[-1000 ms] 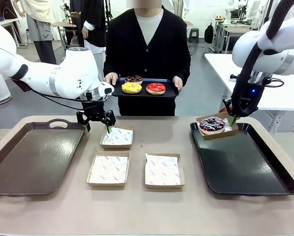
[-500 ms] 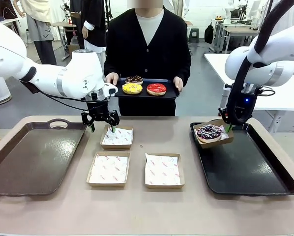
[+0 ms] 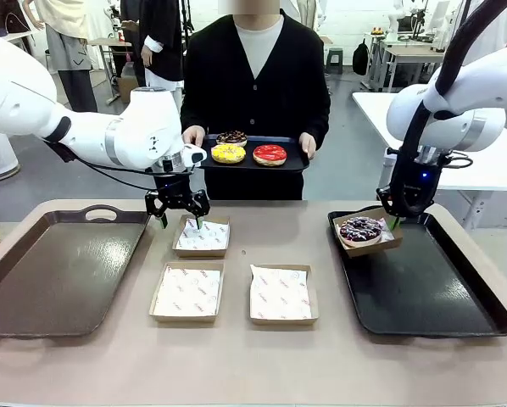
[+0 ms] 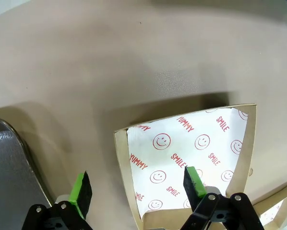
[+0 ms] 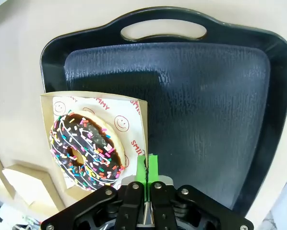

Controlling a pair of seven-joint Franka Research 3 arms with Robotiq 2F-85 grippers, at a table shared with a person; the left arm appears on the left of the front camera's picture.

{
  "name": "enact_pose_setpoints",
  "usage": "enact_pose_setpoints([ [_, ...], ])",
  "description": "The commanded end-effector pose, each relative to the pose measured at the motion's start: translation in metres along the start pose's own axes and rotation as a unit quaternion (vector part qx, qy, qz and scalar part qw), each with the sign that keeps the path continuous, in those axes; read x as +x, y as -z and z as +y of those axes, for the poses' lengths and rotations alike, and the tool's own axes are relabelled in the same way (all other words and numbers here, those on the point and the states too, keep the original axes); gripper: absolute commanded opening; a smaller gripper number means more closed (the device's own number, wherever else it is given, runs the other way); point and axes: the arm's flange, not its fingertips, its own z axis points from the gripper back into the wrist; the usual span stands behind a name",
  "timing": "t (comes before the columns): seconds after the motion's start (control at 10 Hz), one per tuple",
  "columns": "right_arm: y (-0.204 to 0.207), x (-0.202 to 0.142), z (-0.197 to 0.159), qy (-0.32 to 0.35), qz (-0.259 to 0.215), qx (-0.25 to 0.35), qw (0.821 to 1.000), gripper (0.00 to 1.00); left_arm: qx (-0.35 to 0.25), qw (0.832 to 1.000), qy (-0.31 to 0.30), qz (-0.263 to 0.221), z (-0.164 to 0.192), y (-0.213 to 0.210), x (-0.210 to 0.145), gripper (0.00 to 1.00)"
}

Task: Individually package the donuts and arrange them on the tray.
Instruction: Place the picked Paper togo box on the Handle tray while simultaneously picking up another Paper togo box from the table with the other hand.

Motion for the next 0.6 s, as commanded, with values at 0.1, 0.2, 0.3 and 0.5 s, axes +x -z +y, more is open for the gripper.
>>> enact_pose_setpoints([
  [0.1, -0.0007, 0.0077, 0.0051, -0.002, 0.001, -0.032, 0.999, 0.01, -0.001, 1.0, -0.019, 0.01, -0.0015, -0.0003, 0.0076, 1.0],
  [0.2, -0.004, 0.007, 0.0062, 0.0, -0.001, -0.04, 0.999, 0.01, -0.002, 1.0, -0.02, 0.011, -0.0005, 0.0001, 0.0082, 1.0],
  [0.3, -0.0068, 0.0063, 0.0075, 0.002, -0.004, -0.045, 0.999, 0.01, -0.004, 1.0, -0.021, 0.012, 0.0, 0.0003, 0.0083, 1.0],
  [0.5, -0.0062, 0.0057, 0.0084, 0.002, -0.007, -0.05, 0.999, 0.01, -0.002, 1.0, -0.024, 0.011, 0.0001, 0.0003, 0.0077, 1.0],
])
